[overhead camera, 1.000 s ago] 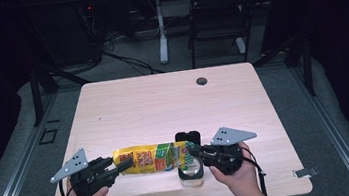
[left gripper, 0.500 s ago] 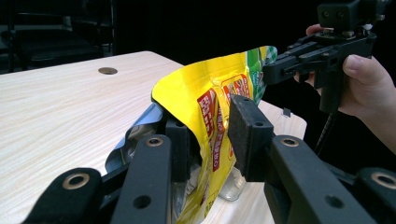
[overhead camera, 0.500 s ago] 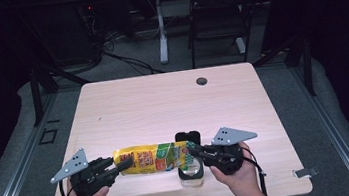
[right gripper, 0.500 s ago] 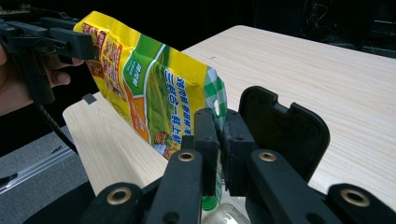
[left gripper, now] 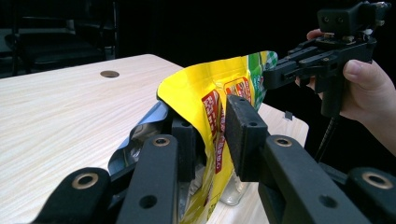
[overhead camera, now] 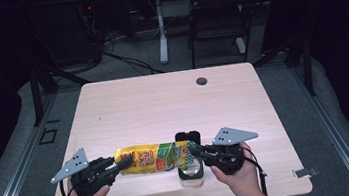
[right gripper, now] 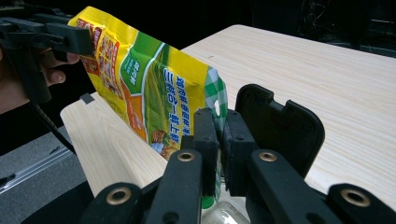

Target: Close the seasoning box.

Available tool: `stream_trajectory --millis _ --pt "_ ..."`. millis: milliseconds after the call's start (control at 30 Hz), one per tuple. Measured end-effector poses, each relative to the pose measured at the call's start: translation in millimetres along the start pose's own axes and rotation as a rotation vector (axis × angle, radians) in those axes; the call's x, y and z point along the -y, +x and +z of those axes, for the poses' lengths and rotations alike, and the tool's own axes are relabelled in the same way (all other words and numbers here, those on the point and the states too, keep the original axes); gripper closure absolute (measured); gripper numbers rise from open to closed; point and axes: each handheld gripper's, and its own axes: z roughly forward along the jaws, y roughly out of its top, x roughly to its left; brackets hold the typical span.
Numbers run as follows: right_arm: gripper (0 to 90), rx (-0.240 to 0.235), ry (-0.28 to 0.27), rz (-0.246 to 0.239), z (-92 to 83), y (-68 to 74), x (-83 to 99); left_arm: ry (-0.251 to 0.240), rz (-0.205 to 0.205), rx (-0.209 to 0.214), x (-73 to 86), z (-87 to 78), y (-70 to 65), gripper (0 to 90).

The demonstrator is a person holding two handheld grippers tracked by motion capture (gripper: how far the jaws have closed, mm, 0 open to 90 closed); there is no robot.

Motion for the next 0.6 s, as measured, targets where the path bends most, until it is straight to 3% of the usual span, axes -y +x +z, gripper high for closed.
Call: stream_trajectory --millis 600 --pt "85.6 0.014 0.003 0.015 -2.6 -5.3 2.5 -0.009 0.014 0.013 -8.6 5.0 -4.4 76.6"
